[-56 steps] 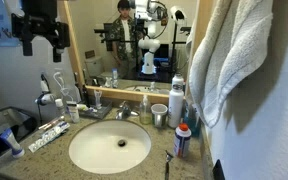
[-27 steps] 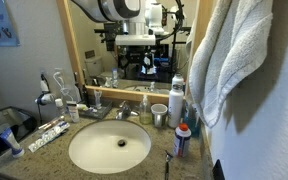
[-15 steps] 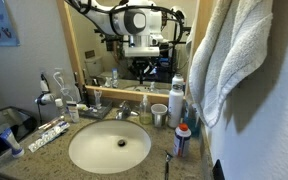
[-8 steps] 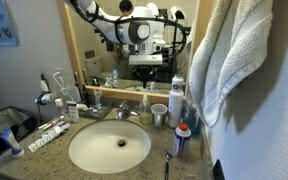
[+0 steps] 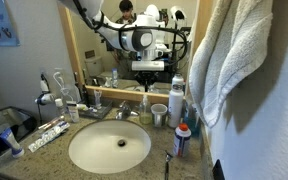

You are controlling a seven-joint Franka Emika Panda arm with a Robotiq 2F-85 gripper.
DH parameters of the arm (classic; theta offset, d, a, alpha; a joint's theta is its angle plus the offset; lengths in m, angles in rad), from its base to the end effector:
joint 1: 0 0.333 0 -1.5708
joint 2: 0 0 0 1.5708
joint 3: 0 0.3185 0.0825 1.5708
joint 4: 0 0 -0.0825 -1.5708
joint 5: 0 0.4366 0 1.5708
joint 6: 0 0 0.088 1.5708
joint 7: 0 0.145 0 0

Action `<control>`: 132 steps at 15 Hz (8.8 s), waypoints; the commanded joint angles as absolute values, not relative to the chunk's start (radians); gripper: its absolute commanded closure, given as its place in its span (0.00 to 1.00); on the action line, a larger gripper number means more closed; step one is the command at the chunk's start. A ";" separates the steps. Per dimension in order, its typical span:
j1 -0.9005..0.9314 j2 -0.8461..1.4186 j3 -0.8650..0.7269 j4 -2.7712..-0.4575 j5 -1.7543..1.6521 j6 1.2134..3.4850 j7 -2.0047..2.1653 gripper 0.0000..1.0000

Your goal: Press down on the pump bottle

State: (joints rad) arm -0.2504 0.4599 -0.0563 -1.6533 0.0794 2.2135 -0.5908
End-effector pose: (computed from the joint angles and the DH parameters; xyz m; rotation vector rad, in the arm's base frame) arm 0.7022 -0.2137 0.2921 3.1063 0.3853 0.1710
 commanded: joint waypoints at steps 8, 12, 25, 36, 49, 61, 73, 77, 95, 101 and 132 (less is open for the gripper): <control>-0.274 0.528 -0.012 -1.585 0.097 2.219 -0.613 1.00; -0.278 0.547 -0.007 -1.566 0.096 2.219 -0.614 1.00; -0.286 0.575 0.004 -1.565 0.099 2.221 -0.610 1.00; -0.289 0.582 0.010 -1.599 0.106 2.233 -0.614 1.00; -0.292 0.590 0.016 -1.626 0.113 2.241 -0.622 1.00; -0.295 0.576 0.020 -1.689 0.139 2.259 -0.625 1.00; -0.285 0.561 0.004 -1.690 0.126 2.274 -0.605 1.00; -0.283 0.558 0.004 -1.663 0.122 2.276 -0.605 1.00; -0.248 0.493 -0.016 -1.627 0.047 2.225 -0.557 1.00; -0.234 0.423 -0.017 -1.618 0.026 2.180 -0.548 1.00; 0.018 -0.173 0.018 -1.947 -0.079 1.650 -0.160 0.58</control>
